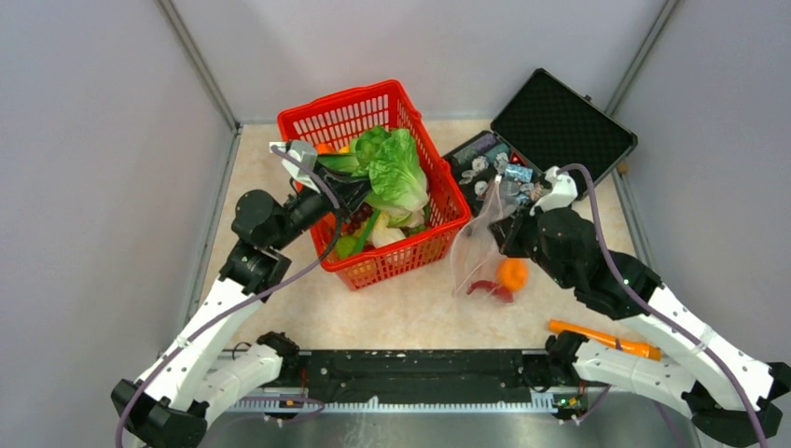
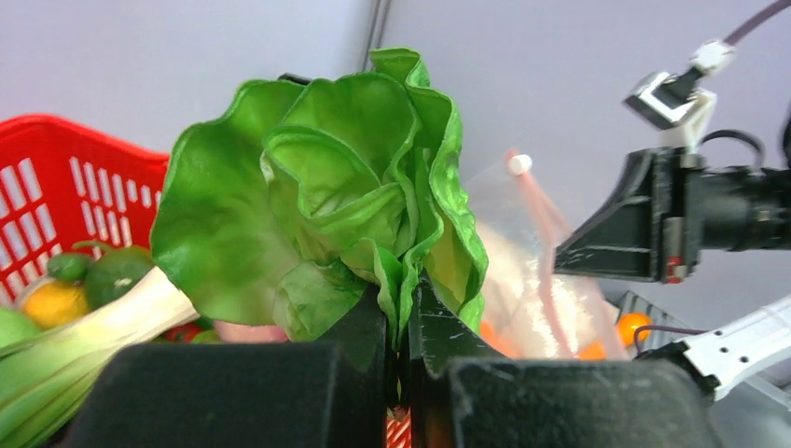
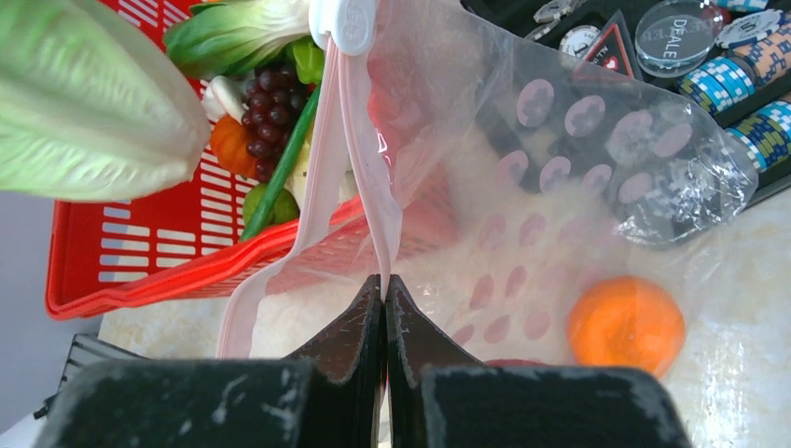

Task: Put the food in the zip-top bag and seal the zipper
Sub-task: Pick up the fake vegetable from the bin, then place the fake vegetable in the zipper food storage bag.

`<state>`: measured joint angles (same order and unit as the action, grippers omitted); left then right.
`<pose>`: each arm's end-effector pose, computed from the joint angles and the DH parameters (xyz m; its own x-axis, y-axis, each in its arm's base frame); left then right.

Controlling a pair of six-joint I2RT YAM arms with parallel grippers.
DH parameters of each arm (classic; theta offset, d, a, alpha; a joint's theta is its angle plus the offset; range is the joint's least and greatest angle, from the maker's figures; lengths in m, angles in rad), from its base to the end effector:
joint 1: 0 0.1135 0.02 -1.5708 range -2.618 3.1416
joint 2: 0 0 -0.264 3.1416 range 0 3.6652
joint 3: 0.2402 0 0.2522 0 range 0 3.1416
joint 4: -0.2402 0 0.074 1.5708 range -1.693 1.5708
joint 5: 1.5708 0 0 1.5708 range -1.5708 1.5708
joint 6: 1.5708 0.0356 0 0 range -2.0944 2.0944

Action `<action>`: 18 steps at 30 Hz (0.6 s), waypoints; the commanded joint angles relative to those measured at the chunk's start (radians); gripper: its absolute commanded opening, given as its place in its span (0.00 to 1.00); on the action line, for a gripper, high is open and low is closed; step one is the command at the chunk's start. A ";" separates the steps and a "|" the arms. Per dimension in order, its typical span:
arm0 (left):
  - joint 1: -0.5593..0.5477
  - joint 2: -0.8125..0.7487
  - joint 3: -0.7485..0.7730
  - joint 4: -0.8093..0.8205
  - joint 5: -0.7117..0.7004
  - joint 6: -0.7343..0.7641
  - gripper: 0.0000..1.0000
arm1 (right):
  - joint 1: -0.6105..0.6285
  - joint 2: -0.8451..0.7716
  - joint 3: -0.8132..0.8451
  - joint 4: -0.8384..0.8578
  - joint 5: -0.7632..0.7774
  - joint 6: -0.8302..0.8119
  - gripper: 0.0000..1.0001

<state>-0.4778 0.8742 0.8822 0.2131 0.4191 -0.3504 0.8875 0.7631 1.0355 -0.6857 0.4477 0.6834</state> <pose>0.1701 -0.1044 0.4013 -0.0823 -0.3105 -0.9470 0.7925 0.5558 -0.2511 0.1042 0.1036 0.3770 -0.4800 0.3120 -0.8199 -0.1879 0.8764 0.4435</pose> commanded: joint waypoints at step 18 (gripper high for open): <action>-0.340 -0.003 -0.082 0.354 -0.100 -0.092 0.00 | 0.000 0.121 0.110 0.102 0.035 0.074 0.00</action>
<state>-0.7582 0.8639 0.8494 0.4278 0.4477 -0.4217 0.8875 0.9047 1.0889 -0.6456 0.4946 0.7349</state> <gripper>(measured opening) 0.032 0.004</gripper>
